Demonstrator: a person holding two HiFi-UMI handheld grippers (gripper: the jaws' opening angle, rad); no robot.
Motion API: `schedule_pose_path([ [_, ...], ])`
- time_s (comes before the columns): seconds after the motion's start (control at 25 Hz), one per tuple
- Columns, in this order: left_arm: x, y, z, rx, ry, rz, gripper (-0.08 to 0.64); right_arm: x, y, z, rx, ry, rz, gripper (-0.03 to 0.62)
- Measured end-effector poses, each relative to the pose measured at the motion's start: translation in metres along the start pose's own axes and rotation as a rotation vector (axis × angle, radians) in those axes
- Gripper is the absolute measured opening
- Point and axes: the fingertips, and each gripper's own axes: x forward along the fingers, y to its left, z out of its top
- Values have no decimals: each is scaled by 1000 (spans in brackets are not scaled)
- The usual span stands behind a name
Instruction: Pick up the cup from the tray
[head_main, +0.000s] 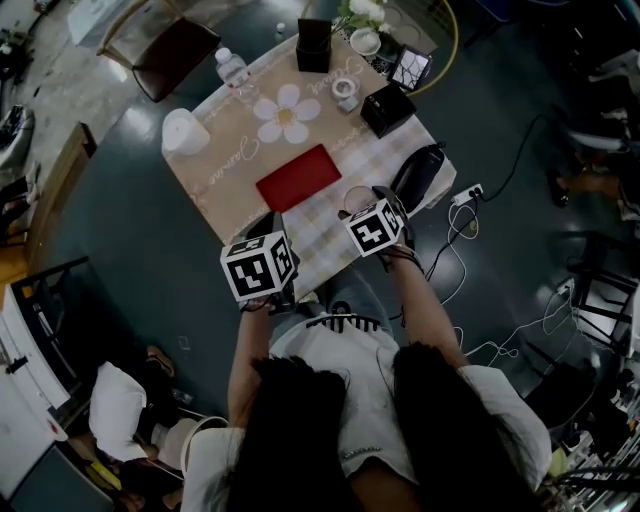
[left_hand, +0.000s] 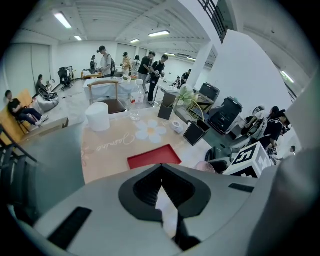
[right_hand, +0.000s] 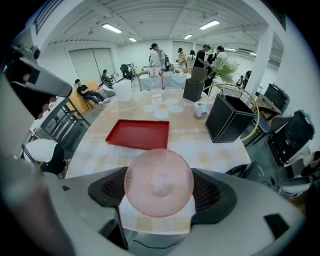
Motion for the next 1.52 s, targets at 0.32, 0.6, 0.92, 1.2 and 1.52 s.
schedule_pose_path([
  [0.32, 3, 2, -7, 1, 18, 2, 6, -1, -3, 2, -18, 41, -15, 396],
  [0.6, 0, 7, -4, -6, 7, 1, 6, -16, 1, 13, -3, 0, 21, 396],
  [0.92, -7, 3, 3, 13, -27, -16, 6, -61, -4, 54, 7, -154, -28, 396],
  [1.2, -20, 0, 11, 19, -72, -37, 8, -96, 9, 80, 74, -319, -22, 282],
  [1.52, -32, -6, 11, 32, -104, -57, 6, -130, 38, 101, 35, -475, -43, 9],
])
